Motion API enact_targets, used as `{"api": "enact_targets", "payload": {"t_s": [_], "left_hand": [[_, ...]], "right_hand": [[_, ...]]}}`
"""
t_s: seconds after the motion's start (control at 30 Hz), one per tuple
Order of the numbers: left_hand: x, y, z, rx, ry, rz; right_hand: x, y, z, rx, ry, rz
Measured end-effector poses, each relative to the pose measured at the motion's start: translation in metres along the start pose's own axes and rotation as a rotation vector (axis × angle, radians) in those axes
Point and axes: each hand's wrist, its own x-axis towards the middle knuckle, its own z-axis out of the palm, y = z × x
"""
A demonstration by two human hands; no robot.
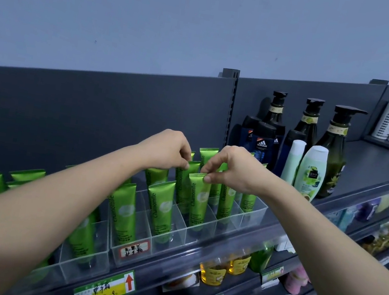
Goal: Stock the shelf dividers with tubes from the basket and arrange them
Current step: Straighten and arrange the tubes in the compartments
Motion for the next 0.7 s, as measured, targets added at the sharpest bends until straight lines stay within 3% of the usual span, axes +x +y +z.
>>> {"api": "enact_targets", "payload": {"t_s": [0.3, 0.43, 0.7], "left_hand": [[-0.001, -0.003, -0.009, -0.033, 0.022, -0.021], [0.007, -0.008, -0.014, -0.004, 0.122, -0.043], [0.019, -0.019, -0.003, 0.093, 0.023, -0.089]], "right_hand": [[0.003, 0.006, -0.002, 0.029, -0.010, -0.020], [0.012, 0.004, -0.003, 0.043, 0.110, -0.049], [0.038, -0.001, 0.006, -0.060, 0.075, -0.013]]}}
